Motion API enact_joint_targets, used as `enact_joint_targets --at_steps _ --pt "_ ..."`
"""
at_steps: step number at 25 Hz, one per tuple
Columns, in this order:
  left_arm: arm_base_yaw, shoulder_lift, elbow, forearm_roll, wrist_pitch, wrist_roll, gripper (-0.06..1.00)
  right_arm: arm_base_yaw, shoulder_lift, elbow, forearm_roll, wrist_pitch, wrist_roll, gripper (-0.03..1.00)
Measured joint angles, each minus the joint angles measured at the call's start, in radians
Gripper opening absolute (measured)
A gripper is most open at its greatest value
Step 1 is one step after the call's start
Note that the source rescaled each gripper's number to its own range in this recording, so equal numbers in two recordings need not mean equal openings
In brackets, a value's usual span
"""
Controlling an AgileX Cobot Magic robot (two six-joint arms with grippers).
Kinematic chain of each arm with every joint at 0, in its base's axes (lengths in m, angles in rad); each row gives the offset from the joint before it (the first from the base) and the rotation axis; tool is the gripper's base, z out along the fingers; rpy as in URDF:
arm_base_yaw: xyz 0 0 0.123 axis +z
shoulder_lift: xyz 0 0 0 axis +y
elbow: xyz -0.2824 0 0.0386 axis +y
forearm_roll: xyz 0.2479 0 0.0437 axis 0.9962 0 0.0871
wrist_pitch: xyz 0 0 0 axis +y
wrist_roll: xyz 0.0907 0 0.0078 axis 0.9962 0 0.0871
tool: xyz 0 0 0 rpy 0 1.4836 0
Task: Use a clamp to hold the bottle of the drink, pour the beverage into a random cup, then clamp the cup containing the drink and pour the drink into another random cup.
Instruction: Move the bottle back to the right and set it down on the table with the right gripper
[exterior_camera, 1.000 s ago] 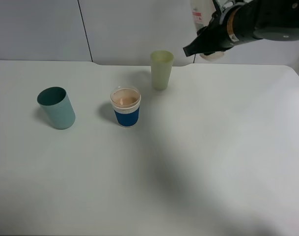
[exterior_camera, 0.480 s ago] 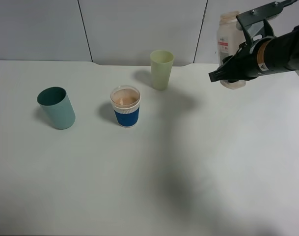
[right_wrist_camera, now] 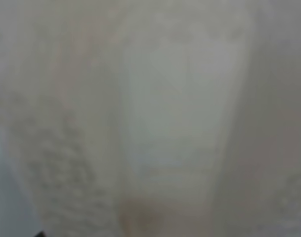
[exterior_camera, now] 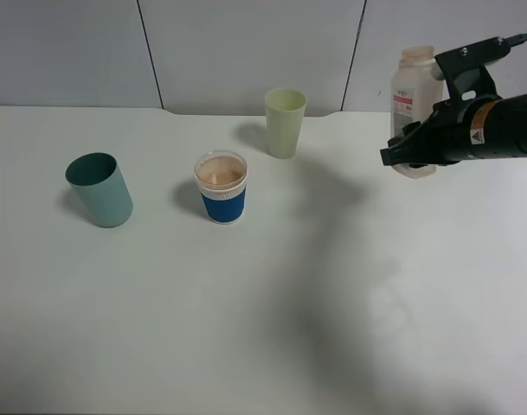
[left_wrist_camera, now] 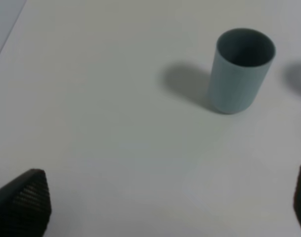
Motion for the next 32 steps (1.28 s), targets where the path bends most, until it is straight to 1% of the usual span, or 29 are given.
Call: enact_joint_targets --at_steps 1,2,3,4,6,7,9,10,12,14,17,18,22,23,27,32 --pt "0.000 0.000 0.000 0.000 0.000 0.000 1.00 -0.024 0.000 0.024 0.049 -0.036 -0.030 0.00" --pt "0.000 0.000 0.000 0.000 0.000 0.000 1.00 -0.024 0.000 0.024 0.049 -0.036 -0.030 0.00" --pt "0.000 0.000 0.000 0.000 0.000 0.000 1.00 -0.048 -0.001 0.058 0.119 -0.084 -0.087 0.00" --pt "0.000 0.000 0.000 0.000 0.000 0.000 1.00 -0.073 -0.001 0.101 0.192 -0.153 -0.187 0.00" --pt "0.000 0.000 0.000 0.000 0.000 0.000 1.00 -0.098 -0.002 0.158 0.269 -0.232 -0.294 0.00" --pt "0.000 0.000 0.000 0.000 0.000 0.000 1.00 -0.118 -0.002 0.190 0.334 -0.309 -0.349 0.00" --pt "0.000 0.000 0.000 0.000 0.000 0.000 1.00 -0.142 -0.003 0.225 0.405 -0.390 -0.406 0.00" --pt "0.000 0.000 0.000 0.000 0.000 0.000 1.00 -0.153 -0.003 0.238 0.435 -0.420 -0.430 0.00" --pt "0.000 0.000 0.000 0.000 0.000 0.000 1.00 -0.168 -0.003 0.252 0.465 -0.446 -0.467 0.00" --pt "0.000 0.000 0.000 0.000 0.000 0.000 1.00 -0.181 -0.003 0.269 0.519 -0.484 -0.519 0.00" --pt "0.000 0.000 0.000 0.000 0.000 0.000 1.00 -0.183 -0.003 0.272 0.555 -0.535 -0.573 0.00" --pt "0.000 0.000 0.000 0.000 0.000 0.000 1.00 -0.183 -0.003 0.272 0.555 -0.535 -0.573 0.00" --pt "0.000 0.000 0.000 0.000 0.000 0.000 1.00 -0.183 0.038 0.273 0.563 -0.625 -0.603 0.00" --pt "0.000 0.000 0.000 0.000 0.000 0.000 1.00 -0.183 0.038 0.273 0.563 -0.625 -0.603 0.00" --pt "0.000 0.000 0.000 0.000 0.000 0.000 1.00 -0.183 0.170 0.274 0.556 -0.793 -0.618 0.00" --pt "0.000 0.000 0.000 0.000 0.000 0.000 1.00 -0.183 0.295 0.273 0.552 -0.953 -0.638 0.00"
